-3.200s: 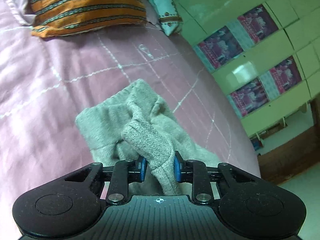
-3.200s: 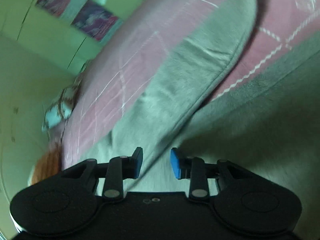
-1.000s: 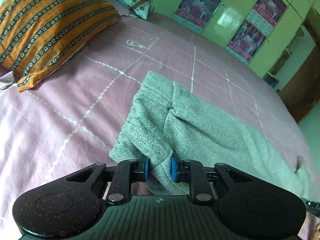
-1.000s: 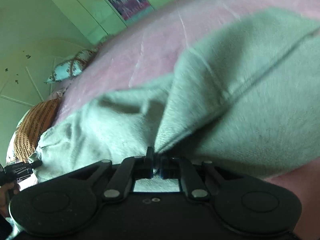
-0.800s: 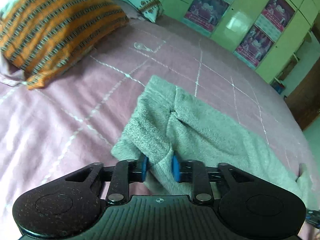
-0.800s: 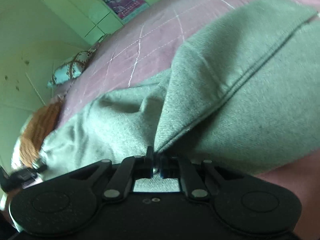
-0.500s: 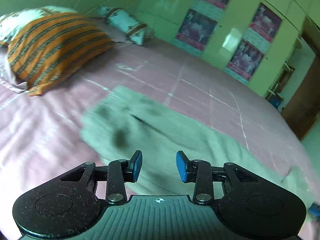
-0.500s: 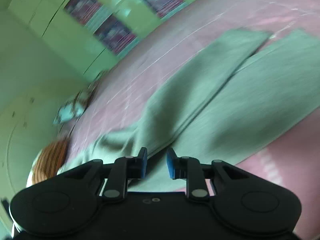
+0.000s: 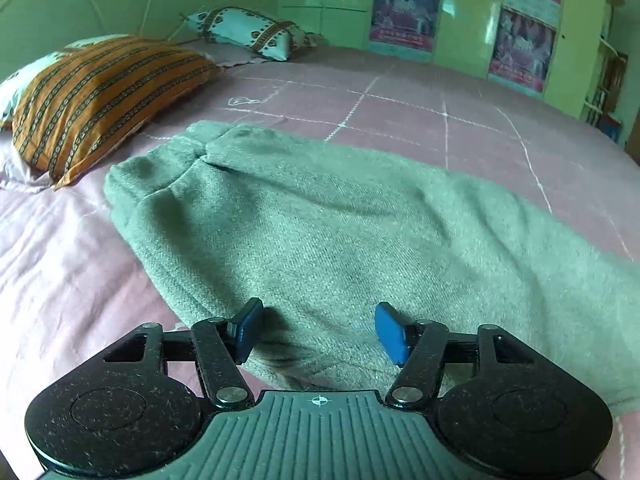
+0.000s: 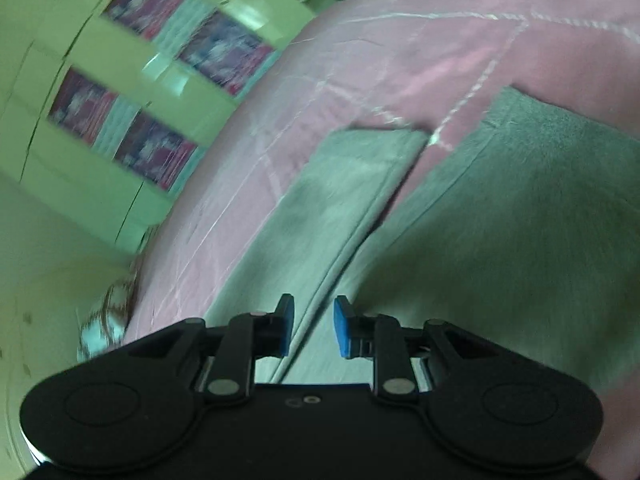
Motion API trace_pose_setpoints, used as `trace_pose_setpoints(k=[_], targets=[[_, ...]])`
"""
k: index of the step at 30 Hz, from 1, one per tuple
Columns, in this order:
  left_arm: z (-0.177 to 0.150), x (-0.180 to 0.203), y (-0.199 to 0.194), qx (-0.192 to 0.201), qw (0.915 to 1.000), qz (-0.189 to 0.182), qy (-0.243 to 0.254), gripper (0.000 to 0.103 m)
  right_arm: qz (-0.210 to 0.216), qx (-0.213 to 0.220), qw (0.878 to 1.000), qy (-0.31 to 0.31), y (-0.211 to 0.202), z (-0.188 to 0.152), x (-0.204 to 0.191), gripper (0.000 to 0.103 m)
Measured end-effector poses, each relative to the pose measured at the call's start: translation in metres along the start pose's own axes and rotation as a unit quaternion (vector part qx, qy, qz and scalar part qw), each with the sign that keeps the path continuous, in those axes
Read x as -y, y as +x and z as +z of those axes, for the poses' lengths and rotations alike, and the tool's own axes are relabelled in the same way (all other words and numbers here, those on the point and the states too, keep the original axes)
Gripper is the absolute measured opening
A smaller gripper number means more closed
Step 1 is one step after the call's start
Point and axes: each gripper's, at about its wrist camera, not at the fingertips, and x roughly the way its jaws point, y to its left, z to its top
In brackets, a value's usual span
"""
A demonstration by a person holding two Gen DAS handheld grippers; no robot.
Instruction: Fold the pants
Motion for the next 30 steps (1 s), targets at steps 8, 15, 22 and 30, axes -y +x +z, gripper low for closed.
trace_pose_setpoints(k=[8,15,22,30], targets=[[0.007,-0.001,0.004,-0.024,0.9995,-0.018,0.014,0.064,-0.021,-0.003,1.0,-0.021,0.025,0.031,-0.012,0.0],[0.01,-0.007,0.006,-0.039,0.9979,-0.043,0.029,0.065,-0.024,0.086,0.99,-0.111,-0.073,0.003,-0.038,0.0],[0.02,-0.002,-0.018,-0.025,0.9966,-0.078,0.007,0.065,-0.089,0.046,0.994,-0.035,-0.072,-0.012,0.006,0.021],[-0.007,0.06,-0.011,-0.045,0.9914,-0.083,0.09,0.067,-0.015,-0.004,1.0,-0.027,-0.059,-0.051,-0.012,0.022]])
